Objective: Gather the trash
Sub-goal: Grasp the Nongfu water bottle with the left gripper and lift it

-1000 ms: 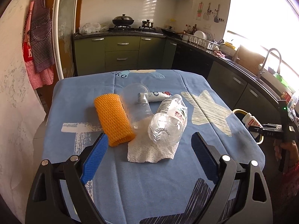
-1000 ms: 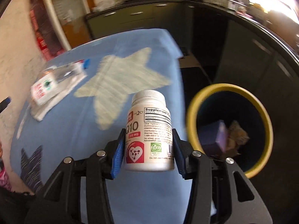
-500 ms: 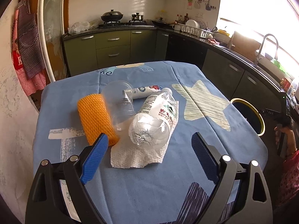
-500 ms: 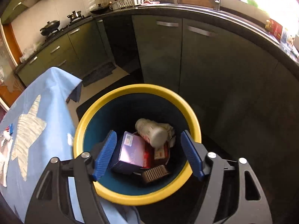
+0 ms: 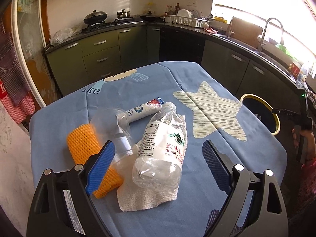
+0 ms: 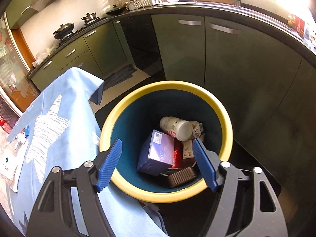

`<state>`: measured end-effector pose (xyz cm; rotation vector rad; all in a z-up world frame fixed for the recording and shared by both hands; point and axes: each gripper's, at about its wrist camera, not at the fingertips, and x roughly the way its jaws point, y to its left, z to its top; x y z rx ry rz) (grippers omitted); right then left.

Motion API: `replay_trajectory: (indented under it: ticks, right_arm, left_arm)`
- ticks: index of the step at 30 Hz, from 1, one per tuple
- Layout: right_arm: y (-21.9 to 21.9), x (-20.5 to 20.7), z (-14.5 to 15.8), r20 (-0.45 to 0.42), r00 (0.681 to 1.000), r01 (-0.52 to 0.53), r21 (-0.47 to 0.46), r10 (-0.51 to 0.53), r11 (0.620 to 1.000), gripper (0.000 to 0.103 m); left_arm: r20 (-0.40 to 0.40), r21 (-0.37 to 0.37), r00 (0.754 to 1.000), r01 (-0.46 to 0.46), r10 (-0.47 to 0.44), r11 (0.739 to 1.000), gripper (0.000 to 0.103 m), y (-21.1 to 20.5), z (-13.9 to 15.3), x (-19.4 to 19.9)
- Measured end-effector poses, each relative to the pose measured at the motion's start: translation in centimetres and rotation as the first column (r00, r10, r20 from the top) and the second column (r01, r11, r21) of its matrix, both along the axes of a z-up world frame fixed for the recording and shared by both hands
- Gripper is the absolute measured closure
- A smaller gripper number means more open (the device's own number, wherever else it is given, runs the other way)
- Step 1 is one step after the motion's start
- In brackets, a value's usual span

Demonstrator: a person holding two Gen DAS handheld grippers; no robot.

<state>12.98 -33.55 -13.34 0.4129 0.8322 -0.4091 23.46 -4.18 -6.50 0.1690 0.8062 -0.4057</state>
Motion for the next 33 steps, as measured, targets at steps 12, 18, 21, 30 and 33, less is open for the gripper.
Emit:
replay_trajectory:
  ticks: [12,18,21,30,33]
  right_arm:
    - [0.5,0.5,0.8,0.003,1.0,-0.002,-0.043,0.002,0.999,0.031]
    - [0.3,0.5,0.7,0.01,1.0,-0.003,-0.032,0.004,0.999,0.031]
    - [0.2,0.5,0.5,0.008,1.0,-0.007,-0.029,0.008,1.0,0.031]
    - [-0.2,0.0,-0.1,0.005,1.0,-0.002,-0.023,0.002,1.0,0.031]
    - [-0.1,-0.3,-0.1,0.012,1.0,0.002,-0.022,-0.002,1.0,0.031]
  left_arm:
    - [-0.157,0.174,0.983,0.118,-0.091,0.978,0.015,-4.7,-3.6,5.5]
    - [-0.215,0.229,0.973,0.13,-0.08,0.965,0.031,-5.4,-5.6,6.6]
    - [-0.223,0.262,0.972,0.134,-0.075,0.956,0.032,-5.9,-6.5,6.9]
    - [-0.229,0.284,0.971,0.138,-0.073,0.949,0.039,-6.6,-7.3,7.4]
    - [-0.214,0.28,0.974,0.135,-0.076,0.95,0.039,-6.7,-6.7,7.0]
